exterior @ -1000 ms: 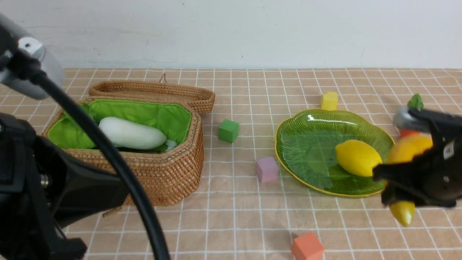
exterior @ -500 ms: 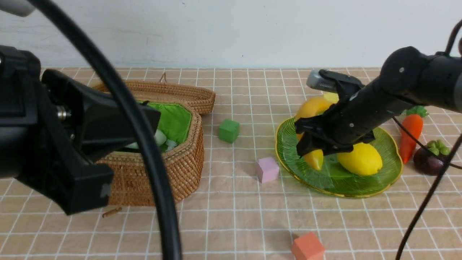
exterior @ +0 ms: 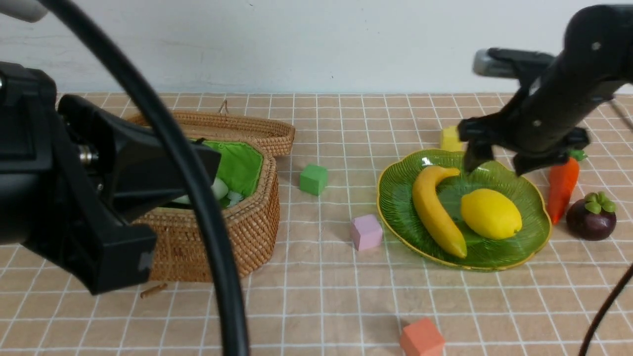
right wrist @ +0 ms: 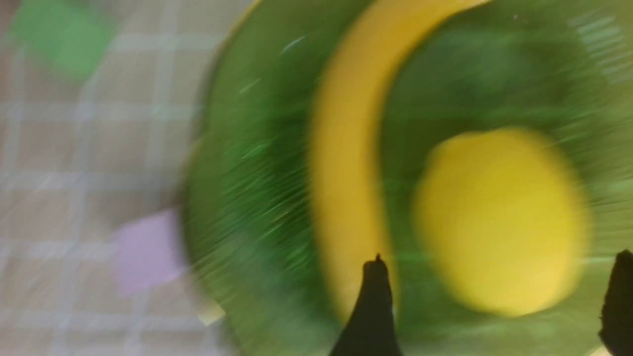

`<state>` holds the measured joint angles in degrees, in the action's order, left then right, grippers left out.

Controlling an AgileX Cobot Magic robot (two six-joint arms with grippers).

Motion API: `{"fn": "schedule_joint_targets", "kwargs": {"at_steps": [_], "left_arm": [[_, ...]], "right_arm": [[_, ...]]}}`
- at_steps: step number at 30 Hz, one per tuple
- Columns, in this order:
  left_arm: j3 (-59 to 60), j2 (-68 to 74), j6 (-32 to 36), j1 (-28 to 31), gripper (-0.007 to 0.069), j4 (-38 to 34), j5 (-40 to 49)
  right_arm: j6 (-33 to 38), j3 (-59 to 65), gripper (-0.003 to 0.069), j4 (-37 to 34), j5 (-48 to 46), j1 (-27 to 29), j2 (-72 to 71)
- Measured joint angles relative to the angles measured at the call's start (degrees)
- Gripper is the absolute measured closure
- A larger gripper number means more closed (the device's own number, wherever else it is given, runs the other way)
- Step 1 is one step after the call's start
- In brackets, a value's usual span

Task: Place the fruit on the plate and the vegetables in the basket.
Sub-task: Use the right arm to grab a carrot and put it into the left basket

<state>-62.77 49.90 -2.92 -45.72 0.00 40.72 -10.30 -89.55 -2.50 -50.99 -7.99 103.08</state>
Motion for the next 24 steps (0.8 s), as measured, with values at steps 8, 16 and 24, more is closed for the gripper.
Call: {"fn": "schedule_joint_targets", "kwargs": {"at_steps": [8, 16, 24], "left_arm": [[0.0, 0.1, 0.0, 0.0, 0.0638, 0.0, 0.3], [0.0, 0.2, 0.0, 0.0, 0.0638, 0.0, 1.4], [0.0, 1.1, 0.0, 0.0, 0.0638, 0.0, 2.2]], "right_arm": [[-2.8, -3.8, 0.0172, 0.4, 7.8, 12.8, 9.4], [-2.8, -14.9, 0.0152, -2.1, 10.0, 17.3, 24.1], [-2.2, -19.4, 0.0173, -2.2, 10.1, 17.4, 30.2]]}}
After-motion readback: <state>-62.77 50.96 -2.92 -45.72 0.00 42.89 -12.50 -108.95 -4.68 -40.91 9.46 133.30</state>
